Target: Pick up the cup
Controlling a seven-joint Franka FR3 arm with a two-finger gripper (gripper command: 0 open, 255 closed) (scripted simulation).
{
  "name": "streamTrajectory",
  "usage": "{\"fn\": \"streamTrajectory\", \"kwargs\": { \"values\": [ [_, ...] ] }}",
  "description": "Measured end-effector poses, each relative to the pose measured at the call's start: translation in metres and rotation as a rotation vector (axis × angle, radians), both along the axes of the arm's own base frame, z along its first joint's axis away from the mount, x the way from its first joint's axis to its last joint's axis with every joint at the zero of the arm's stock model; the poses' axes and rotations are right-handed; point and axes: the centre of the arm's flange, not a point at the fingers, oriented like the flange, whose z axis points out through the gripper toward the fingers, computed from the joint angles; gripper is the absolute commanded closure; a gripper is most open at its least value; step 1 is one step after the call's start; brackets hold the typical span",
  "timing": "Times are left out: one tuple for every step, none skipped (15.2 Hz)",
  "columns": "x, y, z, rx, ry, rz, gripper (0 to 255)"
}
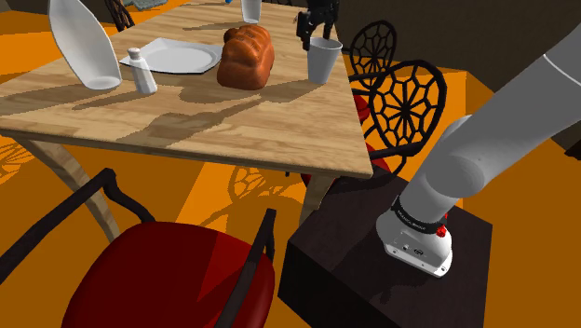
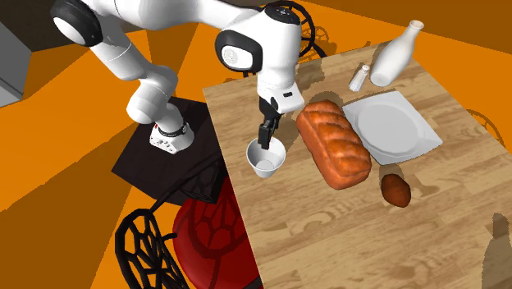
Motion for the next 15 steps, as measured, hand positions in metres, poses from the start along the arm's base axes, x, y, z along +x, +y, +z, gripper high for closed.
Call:
{"fn": "streamTrajectory", "kwargs": {
  "values": [
    [0.002, 0.000, -0.005, -0.002, 0.000, 0.001, 0],
    [0.004, -0.001, -0.009, -0.003, 0.001, 0.001, 0],
    [0.005, 0.000, -0.015, -0.003, 0.001, 0.001, 0],
    [0.005, -0.001, -0.020, -0.003, 0.001, 0.002, 0],
    [0.005, -0.001, -0.025, -0.003, 0.001, 0.002, 0],
    [0.005, -0.001, -0.029, -0.004, 0.001, 0.001, 0],
    [0.005, -0.002, -0.033, -0.004, 0.001, 0.001, 0],
    [0.005, -0.002, -0.036, -0.004, 0.001, 0.001, 255],
    [0.006, -0.002, -0.037, -0.004, 0.001, 0.002, 255],
    [0.006, -0.002, -0.037, -0.004, 0.001, 0.002, 255],
    [0.006, -0.002, -0.038, -0.004, 0.001, 0.002, 255],
    [0.006, -0.002, -0.038, -0.004, 0.000, 0.002, 255],
    [0.006, -0.002, -0.038, -0.004, 0.001, 0.002, 255],
    [0.006, -0.002, -0.038, -0.003, 0.001, 0.002, 255],
    [0.006, -0.002, -0.038, -0.003, 0.001, 0.002, 255]
  ]
}}
